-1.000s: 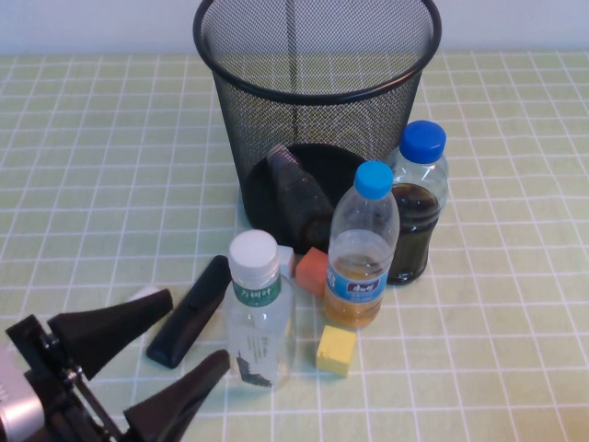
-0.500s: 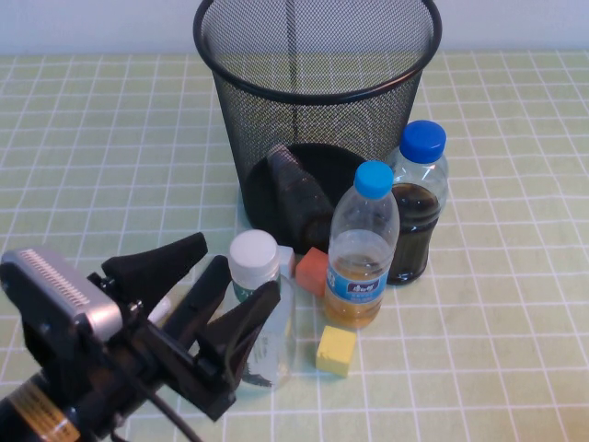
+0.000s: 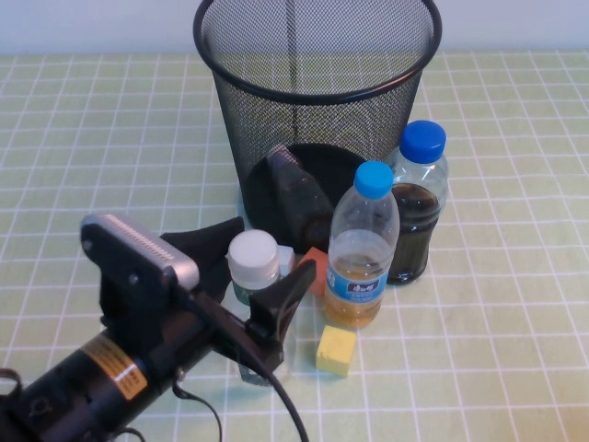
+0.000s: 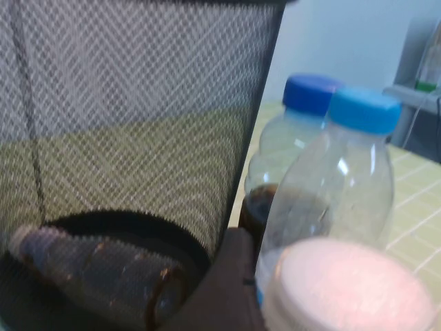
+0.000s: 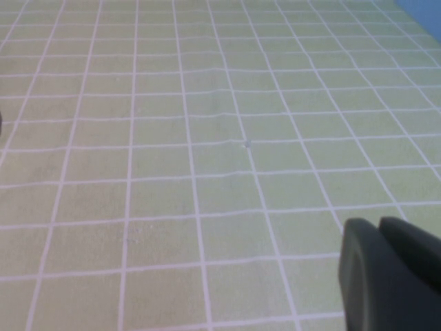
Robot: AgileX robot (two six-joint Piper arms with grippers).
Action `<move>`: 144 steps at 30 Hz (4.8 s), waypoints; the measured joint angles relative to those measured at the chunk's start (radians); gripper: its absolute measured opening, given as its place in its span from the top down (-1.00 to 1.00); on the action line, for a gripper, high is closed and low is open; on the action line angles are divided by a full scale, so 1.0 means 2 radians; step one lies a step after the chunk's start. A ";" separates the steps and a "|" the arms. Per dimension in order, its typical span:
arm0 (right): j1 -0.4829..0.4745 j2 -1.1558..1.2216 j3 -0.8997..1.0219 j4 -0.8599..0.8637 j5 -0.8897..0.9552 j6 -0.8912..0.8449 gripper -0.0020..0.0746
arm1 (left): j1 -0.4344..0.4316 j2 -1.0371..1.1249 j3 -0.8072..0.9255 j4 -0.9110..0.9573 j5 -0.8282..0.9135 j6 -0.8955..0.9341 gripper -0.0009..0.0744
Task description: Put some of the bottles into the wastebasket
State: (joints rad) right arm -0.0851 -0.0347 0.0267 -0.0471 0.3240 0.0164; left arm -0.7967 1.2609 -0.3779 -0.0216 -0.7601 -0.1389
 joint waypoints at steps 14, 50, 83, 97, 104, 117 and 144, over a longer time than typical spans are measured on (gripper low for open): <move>0.000 0.000 0.000 0.000 0.000 0.000 0.97 | 0.000 0.034 -0.002 -0.043 0.008 0.002 0.08; 0.000 0.000 0.000 0.000 0.000 0.000 0.97 | 0.091 0.237 -1.020 -0.007 0.948 0.110 0.08; 0.000 0.000 0.000 0.000 0.000 0.000 0.97 | 0.125 0.492 -1.066 -0.050 0.860 0.112 -0.30; 0.000 0.000 0.000 0.000 0.000 0.000 0.97 | 0.125 0.341 -1.063 -0.056 0.984 0.083 0.40; 0.000 0.000 0.000 0.000 0.000 0.000 0.97 | 0.120 0.202 -1.007 -0.061 1.005 0.108 0.94; 0.000 0.000 0.000 0.000 0.000 0.000 0.97 | 0.120 -0.227 -0.559 0.002 0.883 0.073 0.97; 0.000 0.000 0.000 0.000 0.000 0.000 0.97 | 0.119 -0.509 -0.106 0.101 0.716 -0.067 0.98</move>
State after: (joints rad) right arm -0.0851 -0.0347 0.0267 -0.0471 0.3240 0.0164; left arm -0.5582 0.2429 -0.5901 0.1813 0.6712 -0.2725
